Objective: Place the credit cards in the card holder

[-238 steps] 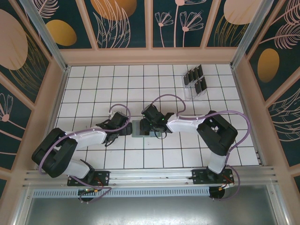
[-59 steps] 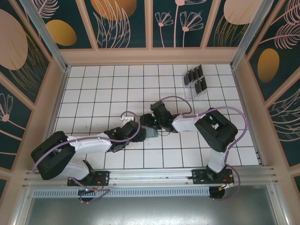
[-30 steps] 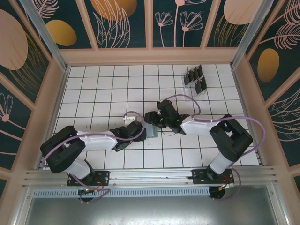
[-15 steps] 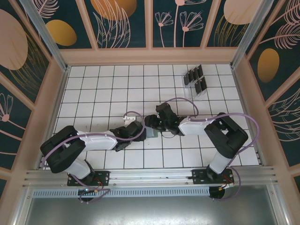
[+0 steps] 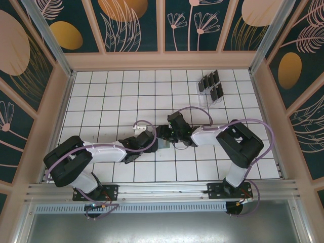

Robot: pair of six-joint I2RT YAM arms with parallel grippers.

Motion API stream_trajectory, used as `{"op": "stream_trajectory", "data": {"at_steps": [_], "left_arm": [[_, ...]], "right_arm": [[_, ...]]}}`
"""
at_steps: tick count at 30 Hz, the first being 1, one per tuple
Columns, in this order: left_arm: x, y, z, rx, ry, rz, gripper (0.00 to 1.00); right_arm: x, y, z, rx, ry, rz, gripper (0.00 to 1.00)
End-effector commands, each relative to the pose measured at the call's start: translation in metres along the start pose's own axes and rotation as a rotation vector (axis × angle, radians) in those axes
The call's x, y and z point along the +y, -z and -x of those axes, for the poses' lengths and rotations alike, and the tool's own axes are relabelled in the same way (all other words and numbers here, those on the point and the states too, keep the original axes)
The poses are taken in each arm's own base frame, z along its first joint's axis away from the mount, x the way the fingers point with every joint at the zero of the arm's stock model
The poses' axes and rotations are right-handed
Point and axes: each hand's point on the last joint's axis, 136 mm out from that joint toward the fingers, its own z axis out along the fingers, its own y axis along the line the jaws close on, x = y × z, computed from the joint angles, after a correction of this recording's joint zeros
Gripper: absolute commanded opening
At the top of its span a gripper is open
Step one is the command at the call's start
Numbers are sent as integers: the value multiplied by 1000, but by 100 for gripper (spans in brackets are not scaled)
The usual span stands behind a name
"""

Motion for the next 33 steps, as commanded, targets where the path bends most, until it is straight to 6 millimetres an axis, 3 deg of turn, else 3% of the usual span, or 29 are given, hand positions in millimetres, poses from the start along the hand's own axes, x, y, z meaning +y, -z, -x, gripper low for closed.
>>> {"op": "stream_trajectory", "data": {"at_steps": [1, 12, 19, 33], "left_arm": [[10, -4, -13, 30, -3, 29, 99], [11, -3, -13, 22, 0, 27, 99], [29, 2, -12, 9, 0, 103, 98], [50, 5, -25, 26, 1, 167, 99]], "right_arm": [[3, -8, -10, 41, 3, 8, 49], [20, -8, -10, 54, 14, 56, 49], [2, -12, -13, 54, -8, 1, 49], [-10, -6, -14, 41, -20, -28, 50]]}}
